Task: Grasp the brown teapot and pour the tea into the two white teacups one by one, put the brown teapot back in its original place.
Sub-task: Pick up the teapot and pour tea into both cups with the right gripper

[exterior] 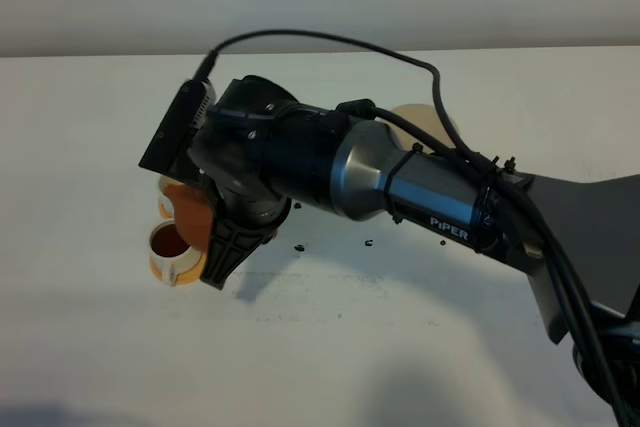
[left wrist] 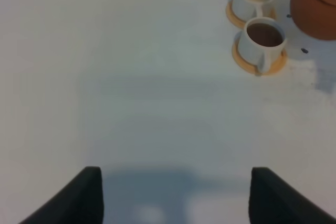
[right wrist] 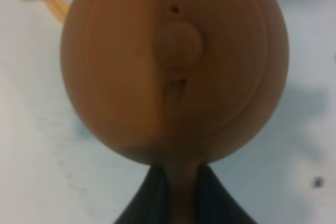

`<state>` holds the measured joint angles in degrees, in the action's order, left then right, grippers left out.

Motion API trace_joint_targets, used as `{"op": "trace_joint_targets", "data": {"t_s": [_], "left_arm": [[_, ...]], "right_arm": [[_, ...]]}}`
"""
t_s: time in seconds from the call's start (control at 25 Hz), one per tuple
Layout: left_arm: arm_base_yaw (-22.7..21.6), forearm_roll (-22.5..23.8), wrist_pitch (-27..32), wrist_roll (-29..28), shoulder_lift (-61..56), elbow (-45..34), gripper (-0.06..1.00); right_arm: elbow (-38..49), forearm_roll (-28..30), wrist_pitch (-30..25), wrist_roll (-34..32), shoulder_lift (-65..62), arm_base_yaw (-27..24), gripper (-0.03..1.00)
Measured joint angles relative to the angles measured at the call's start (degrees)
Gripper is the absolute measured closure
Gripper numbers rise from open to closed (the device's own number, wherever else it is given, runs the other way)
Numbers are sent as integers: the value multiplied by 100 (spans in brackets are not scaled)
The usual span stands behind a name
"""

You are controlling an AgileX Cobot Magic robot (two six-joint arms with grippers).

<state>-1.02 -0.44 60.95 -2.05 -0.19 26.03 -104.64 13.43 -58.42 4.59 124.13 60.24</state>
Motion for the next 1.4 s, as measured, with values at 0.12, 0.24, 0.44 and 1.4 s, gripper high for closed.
{"op": "trace_joint_targets", "data": {"t_s": [0.12, 0.24, 0.44, 1.4], "left_arm": [[0, 0, 0, 0, 0, 0, 38], [0, 0, 0, 0, 0, 0, 38], [0, 0, 0, 0, 0, 0, 38], [0, 0, 0, 0, 0, 0, 38]], "right_arm": [[0, -376, 44, -42, -19, -45, 87], [55, -514, 161, -87, -124, -83, 87], [351, -524, 379, -170, -379, -190, 87], [1792, -777, 1761, -197, -400, -699, 87]]}}
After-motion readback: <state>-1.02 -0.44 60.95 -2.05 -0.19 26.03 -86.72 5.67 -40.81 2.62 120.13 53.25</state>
